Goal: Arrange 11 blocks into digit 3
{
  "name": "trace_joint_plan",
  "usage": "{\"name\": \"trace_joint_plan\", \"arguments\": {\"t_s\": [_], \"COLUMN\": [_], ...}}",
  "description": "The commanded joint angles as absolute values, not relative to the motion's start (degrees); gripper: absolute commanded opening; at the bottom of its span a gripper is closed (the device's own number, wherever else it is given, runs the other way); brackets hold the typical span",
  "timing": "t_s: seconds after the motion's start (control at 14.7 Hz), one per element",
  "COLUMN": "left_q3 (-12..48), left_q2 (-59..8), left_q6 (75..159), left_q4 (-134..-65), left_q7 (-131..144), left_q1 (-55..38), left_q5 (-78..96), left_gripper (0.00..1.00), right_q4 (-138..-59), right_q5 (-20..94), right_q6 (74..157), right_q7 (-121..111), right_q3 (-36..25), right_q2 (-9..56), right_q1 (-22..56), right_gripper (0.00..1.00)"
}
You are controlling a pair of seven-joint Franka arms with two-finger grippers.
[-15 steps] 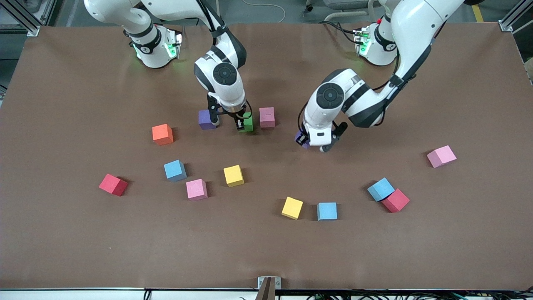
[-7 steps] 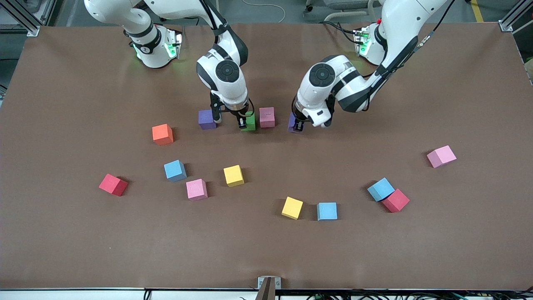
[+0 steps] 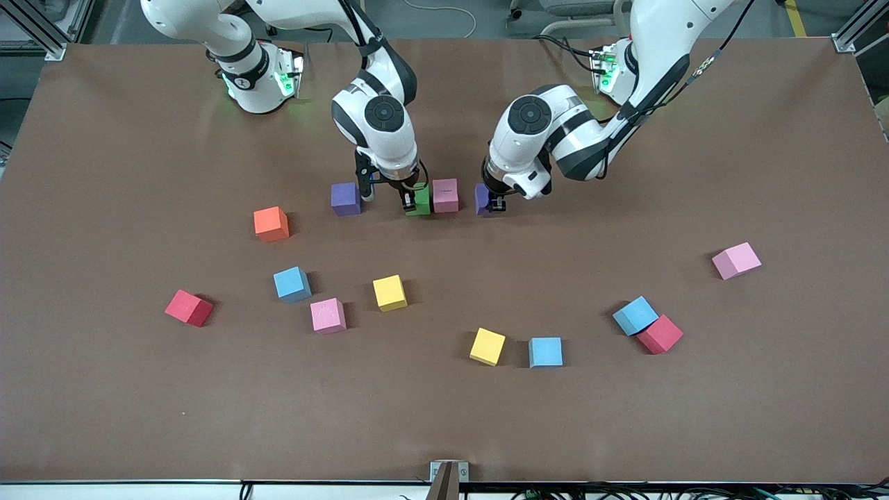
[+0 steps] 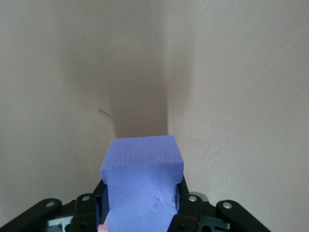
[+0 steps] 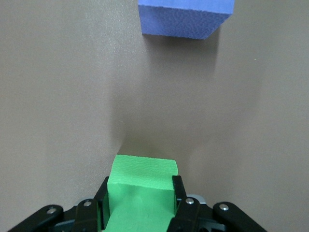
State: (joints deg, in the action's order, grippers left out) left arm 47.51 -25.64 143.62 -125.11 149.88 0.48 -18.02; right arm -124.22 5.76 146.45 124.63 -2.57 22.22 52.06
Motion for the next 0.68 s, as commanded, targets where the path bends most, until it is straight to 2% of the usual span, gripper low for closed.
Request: {"name": "trace_joint_plan", "arguments": {"t_s": [0.0, 0.61], "left_q3": [47.29, 47.02], "left_q2": [-24.61, -26.98], "left_q6": [144.76, 144.76], "left_q4": [-126.04, -125.16], "left_q7": [152.66, 155.56], "left_q1": [-0.26, -2.02], "left_q5": [-18.63, -22.5], "left_gripper": [0.31, 0.31], "right_q4": [-124.37, -124.19], "right_q5": [6.68, 6.77], "right_q6": [147.83, 148.62], "right_q7": [125.77, 125.77], "right_q3": [-2.55, -2.55], "right_q2": [23.2, 23.73], "right_q1": [52.91, 53.17], "right_gripper": [0.0, 0.0]}}
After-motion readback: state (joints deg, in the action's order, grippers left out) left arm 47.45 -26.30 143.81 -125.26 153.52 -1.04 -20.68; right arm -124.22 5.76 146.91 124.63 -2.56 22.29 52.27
